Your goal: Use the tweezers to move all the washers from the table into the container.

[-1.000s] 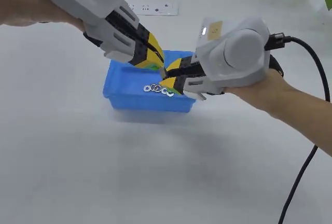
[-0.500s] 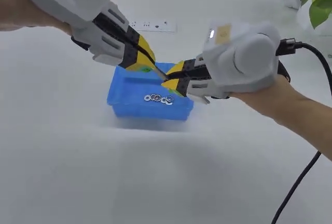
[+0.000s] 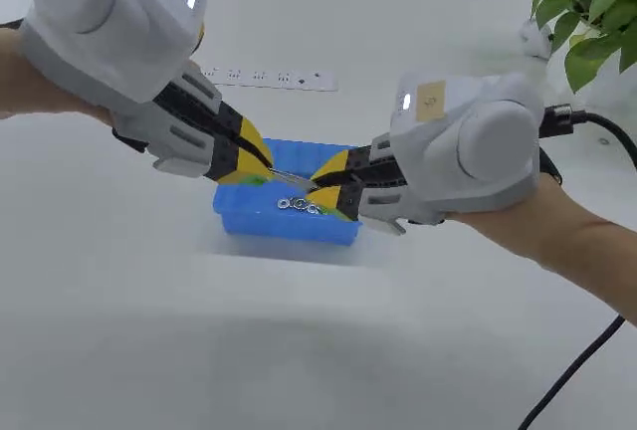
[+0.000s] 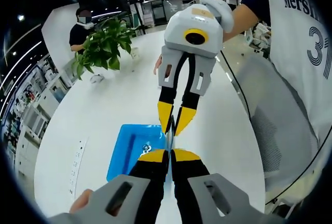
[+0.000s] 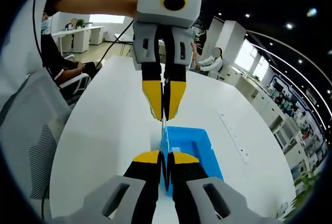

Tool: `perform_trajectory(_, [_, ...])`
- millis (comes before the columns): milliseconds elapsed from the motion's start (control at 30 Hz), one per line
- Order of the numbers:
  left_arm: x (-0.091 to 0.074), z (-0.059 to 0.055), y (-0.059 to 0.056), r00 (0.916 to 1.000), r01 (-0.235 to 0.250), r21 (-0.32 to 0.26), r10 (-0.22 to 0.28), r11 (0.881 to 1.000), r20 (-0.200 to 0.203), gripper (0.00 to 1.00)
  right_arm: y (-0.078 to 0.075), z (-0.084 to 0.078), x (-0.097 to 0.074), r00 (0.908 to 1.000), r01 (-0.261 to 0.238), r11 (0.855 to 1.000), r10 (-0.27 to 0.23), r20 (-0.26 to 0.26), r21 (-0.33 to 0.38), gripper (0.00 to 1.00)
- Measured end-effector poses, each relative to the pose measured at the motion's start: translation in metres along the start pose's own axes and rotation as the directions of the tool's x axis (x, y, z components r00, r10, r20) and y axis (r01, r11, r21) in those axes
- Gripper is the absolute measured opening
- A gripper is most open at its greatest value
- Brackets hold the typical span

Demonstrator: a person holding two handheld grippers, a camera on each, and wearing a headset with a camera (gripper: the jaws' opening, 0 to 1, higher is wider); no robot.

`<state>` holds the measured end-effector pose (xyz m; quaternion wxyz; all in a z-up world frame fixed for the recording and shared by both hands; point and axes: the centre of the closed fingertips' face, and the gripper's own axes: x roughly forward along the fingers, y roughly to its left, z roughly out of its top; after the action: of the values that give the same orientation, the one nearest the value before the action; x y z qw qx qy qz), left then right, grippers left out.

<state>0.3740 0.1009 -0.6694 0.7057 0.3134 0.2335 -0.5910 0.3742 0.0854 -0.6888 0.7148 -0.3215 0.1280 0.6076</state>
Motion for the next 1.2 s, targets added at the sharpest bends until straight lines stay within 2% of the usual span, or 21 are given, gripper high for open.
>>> perform_trajectory(67, [0.002,-0.001,-0.009,1.0,-0.001,-0.005,0.001,1.0,0.0,0.07,0.007,0.0,0.0,0.9998,-0.015,1.0,0.015,-0.009,-0.004,0.08])
perform_trajectory(233, [0.008,-0.013,-0.026,1.0,0.005,-0.041,-0.004,0.999,0.007,0.07,0.024,-0.003,0.002,0.9978,-0.059,0.998,0.059,-0.031,-0.011,0.07])
perform_trajectory(433, [0.017,-0.024,-0.039,0.9995,0.019,-0.086,-0.017,0.996,0.028,0.07,0.038,-0.013,0.008,0.9946,-0.093,0.996,0.094,-0.045,0.016,0.07])
perform_trajectory(533, [0.027,-0.033,-0.044,0.9989,0.033,-0.118,-0.029,0.992,0.036,0.07,0.045,-0.022,0.013,0.9919,-0.116,0.993,0.117,-0.05,0.034,0.08])
perform_trajectory(667, [0.038,-0.044,-0.046,0.9991,0.036,-0.148,-0.033,0.988,0.029,0.07,0.048,-0.031,0.019,0.9892,-0.131,0.99,0.134,-0.059,0.054,0.08])
perform_trajectory(733, [0.046,-0.048,-0.044,0.9991,0.037,-0.162,-0.033,0.986,0.025,0.07,0.048,-0.042,0.025,0.9873,-0.135,0.99,0.138,-0.079,0.048,0.08])
perform_trajectory(867, [0.063,-0.061,-0.036,0.9995,0.027,-0.175,-0.029,0.984,-0.013,0.08,0.044,-0.059,0.036,0.9847,-0.132,0.988,0.14,-0.104,0.076,0.08])
perform_trajectory(933, [0.071,-0.066,-0.035,0.9983,0.028,-0.132,-0.035,0.991,-0.048,0.08,0.042,-0.067,0.041,0.9829,-0.135,0.987,0.144,-0.114,0.09,0.08])
perform_trajectory(967, [0.074,-0.068,-0.036,0.9978,0.031,-0.132,-0.038,0.991,-0.054,0.08,0.044,-0.072,0.043,0.9807,-0.143,0.985,0.154,-0.121,0.096,0.08])
perform_trajectory(1067, [0.087,-0.078,-0.036,0.9969,0.046,-0.163,-0.056,0.986,-0.055,0.08,0.048,-0.084,0.047,0.9752,-0.159,0.981,0.173,-0.138,0.107,0.08])
perform_trajectory(1200, [0.094,-0.084,-0.037,0.9954,0.058,-0.169,-0.07,0.984,-0.065,0.08,0.05,-0.092,0.051,0.9711,-0.172,0.978,0.189,-0.146,0.12,0.08])
